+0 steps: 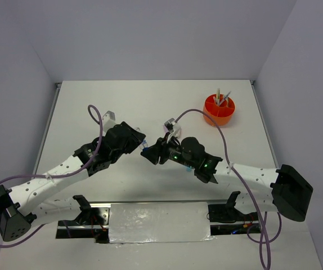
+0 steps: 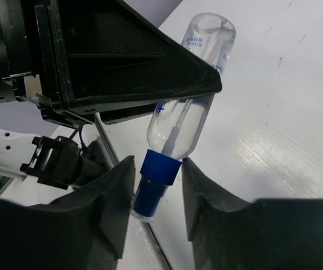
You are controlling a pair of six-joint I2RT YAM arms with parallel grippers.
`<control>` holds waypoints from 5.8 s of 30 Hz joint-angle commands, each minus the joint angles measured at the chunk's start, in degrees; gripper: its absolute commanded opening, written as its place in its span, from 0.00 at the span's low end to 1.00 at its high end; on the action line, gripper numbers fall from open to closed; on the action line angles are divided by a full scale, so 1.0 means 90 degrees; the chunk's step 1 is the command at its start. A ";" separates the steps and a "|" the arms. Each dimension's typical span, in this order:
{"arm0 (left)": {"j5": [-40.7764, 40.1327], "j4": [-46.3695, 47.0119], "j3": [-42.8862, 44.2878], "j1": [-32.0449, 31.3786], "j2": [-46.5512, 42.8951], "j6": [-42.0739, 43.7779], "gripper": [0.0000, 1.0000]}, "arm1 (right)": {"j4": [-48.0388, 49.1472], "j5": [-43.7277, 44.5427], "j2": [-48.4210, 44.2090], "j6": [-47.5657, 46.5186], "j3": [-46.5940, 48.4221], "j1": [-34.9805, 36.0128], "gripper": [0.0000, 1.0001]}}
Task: Sort the stationery into containers
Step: Pick up the stationery from the center of the board, then place the stationery in the storage box.
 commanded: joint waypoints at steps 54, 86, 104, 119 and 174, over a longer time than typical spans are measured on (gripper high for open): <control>0.7258 0.0962 -0.0112 -0.0400 -0.0507 0.7644 0.90 | -0.8458 -0.3559 -0.1181 -0.5116 0.3578 -0.0462 0.00; 0.6136 0.7163 -0.2602 -0.0478 -0.1972 0.5241 0.00 | -0.0090 -0.0814 -0.3858 0.0449 -0.0376 -0.0540 0.63; 0.5539 0.7379 -0.2525 -0.0498 -0.1572 0.5250 0.00 | -0.0558 -0.0941 -0.3867 0.0274 -0.0533 -0.0520 0.66; 0.5736 0.7224 -0.2505 -0.0498 -0.1474 0.5377 0.00 | -0.0871 -0.0863 -0.3545 -0.0058 -0.0288 -0.0520 0.16; 0.2151 -0.1264 -0.0600 -0.0546 -0.3300 0.5817 0.99 | -0.5510 0.2839 0.4707 -0.4014 0.7661 -0.5022 0.00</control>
